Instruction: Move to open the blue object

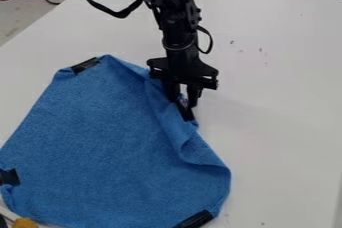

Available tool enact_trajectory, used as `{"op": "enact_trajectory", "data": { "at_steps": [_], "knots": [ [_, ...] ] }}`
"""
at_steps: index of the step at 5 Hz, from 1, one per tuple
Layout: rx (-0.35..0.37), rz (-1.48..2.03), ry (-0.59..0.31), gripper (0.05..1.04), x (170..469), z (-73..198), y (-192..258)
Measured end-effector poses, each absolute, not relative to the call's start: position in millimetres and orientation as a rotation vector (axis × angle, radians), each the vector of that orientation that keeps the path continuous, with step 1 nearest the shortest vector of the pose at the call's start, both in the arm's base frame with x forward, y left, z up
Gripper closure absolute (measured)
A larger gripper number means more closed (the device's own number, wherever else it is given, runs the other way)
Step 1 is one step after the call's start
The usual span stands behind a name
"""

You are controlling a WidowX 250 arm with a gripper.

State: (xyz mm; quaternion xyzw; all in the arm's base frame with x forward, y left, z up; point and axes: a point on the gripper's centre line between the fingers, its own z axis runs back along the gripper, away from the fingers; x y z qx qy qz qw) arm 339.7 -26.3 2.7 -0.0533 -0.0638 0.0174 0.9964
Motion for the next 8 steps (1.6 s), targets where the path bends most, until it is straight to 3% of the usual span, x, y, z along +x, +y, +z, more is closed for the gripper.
{"op": "enact_trajectory", "data": {
  "at_steps": [1, 2, 3, 5, 7, 8],
  "knots": [
    [-0.107, 0.027, -0.13, 0.883, 341.5, 2.2, -26.5],
    [-0.077, 0.028, -0.113, 1.004, 343.7, 4.6, -22.4],
    [-0.035, 0.056, -0.1, 1.027, 344.7, 8.1, -25.8],
    [-0.021, 0.104, -0.162, 1.028, 377.9, 37.8, -51.4],
    [-0.052, 0.091, -0.171, 1.012, 400.7, 21.9, -67.1],
    [-0.095, 0.068, -0.21, 0.869, 414.9, 9.7, -72.2]
  ]
}}
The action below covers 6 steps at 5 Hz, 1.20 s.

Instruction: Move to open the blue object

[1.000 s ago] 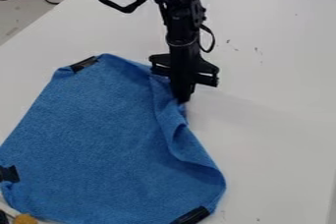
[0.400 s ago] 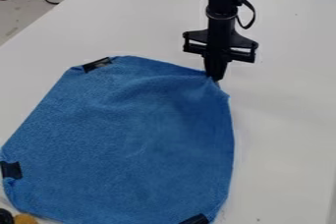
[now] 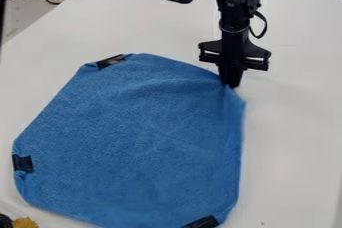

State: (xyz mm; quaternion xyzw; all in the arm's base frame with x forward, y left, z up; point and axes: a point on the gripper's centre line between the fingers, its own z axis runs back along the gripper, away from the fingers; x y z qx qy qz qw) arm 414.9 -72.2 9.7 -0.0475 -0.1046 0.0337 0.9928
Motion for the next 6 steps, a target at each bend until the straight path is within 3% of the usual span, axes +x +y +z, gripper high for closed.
{"op": "enact_trajectory", "data": {
  "at_steps": [3, 4, 6],
  "knots": [
    [-0.154, 0.024, -0.257, 0.107, 447.1, 12.0, -81.9],
    [-0.129, 0.001, -0.225, 0.091, 447.2, 12.7, -79.4],
    [0.094, -0.072, -0.091, 0.086, 435.1, 34.9, -76.7]
  ]
}}
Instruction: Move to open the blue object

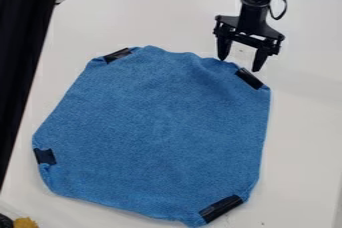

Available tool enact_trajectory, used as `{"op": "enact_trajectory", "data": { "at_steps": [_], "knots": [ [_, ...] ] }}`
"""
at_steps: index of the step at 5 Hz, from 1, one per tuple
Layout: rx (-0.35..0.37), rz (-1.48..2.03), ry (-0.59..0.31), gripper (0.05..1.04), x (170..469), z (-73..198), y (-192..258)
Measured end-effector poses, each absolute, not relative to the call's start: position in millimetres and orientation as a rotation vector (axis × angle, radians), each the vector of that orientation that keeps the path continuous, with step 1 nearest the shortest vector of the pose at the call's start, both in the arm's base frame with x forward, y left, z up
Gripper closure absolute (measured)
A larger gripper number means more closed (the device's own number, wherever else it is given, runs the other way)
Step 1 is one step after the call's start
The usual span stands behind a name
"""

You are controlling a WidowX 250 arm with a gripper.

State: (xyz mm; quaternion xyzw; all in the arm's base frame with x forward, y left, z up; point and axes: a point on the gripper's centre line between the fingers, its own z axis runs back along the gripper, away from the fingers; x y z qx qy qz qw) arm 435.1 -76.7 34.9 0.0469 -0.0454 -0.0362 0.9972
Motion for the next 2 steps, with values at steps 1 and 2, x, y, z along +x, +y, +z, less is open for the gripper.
{"op": "enact_trajectory", "data": {
  "at_steps": [1, 2],
  "knots": [
    [0.156, -0.062, -0.079, 0.086, 430.8, 47.3, -79.1],
    [0.158, -0.013, -0.141, 0.086, 428.4, 65.1, -77.1]
  ]
}}
